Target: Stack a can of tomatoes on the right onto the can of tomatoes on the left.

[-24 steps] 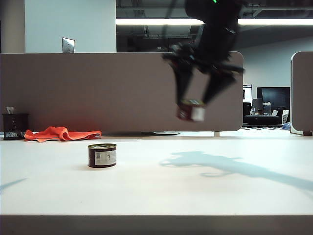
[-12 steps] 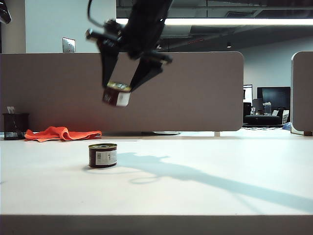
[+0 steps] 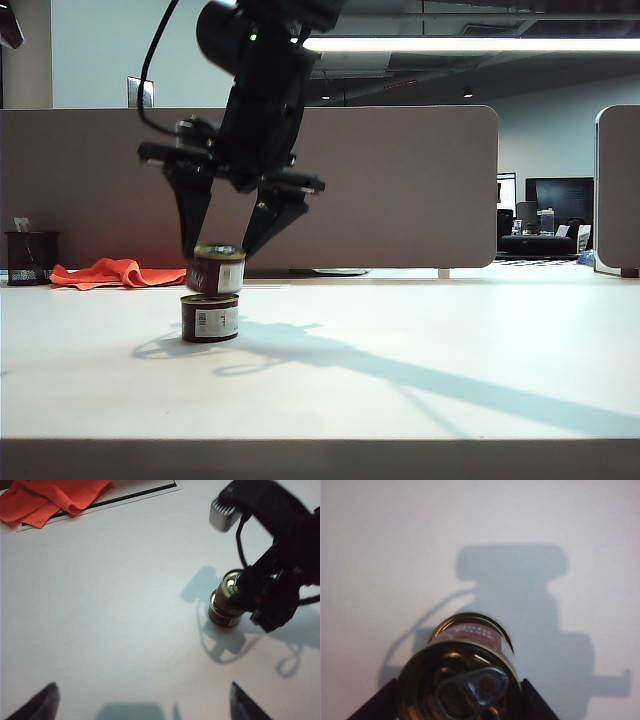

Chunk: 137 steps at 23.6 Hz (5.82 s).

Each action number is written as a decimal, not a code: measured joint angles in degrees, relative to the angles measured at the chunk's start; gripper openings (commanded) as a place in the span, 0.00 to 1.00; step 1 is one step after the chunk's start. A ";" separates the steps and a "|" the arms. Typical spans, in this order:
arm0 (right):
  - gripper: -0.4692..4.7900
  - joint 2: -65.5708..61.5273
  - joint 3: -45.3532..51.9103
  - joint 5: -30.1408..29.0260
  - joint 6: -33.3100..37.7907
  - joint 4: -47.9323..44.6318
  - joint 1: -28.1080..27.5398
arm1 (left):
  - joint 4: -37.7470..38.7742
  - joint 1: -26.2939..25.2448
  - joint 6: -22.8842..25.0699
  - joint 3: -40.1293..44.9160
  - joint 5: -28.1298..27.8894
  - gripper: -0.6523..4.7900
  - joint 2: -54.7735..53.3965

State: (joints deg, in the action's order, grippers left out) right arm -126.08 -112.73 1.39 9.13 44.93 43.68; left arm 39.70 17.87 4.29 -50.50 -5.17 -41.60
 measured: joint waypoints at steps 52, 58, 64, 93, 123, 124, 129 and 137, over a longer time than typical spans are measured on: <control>0.07 48.19 5.14 12.98 -6.60 12.41 -7.10 | -0.42 0.00 -1.60 0.02 3.08 0.11 7.50; 0.07 68.72 26.67 16.70 -6.01 11.50 -6.99 | 0.04 0.00 -1.77 0.37 5.33 0.11 15.21; 0.07 94.47 49.44 21.29 -4.44 8.96 -6.99 | 1.11 0.07 -2.69 1.31 8.87 0.11 16.22; 0.07 112.78 104.87 21.09 -12.17 -41.97 -6.82 | -45.05 0.02 -4.83 42.01 9.66 0.11 16.20; 0.12 125.98 112.32 18.51 -12.39 -40.92 -8.00 | -35.32 0.02 -5.27 50.34 6.43 0.11 42.10; 0.12 126.01 112.32 18.45 -12.37 -41.38 -8.20 | -35.06 0.02 -5.27 50.27 6.45 0.11 41.35; 0.11 126.03 112.32 18.01 -12.44 -44.04 -8.50 | -33.62 0.00 -5.20 50.34 6.38 0.11 41.46; 0.09 126.03 112.32 17.99 -16.04 -45.59 -8.55 | -34.49 0.00 -4.11 50.34 7.34 0.11 41.44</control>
State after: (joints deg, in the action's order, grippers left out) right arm -0.05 -0.40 19.38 -6.92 -0.67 35.14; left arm 5.21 17.87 0.19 -0.16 2.17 -0.16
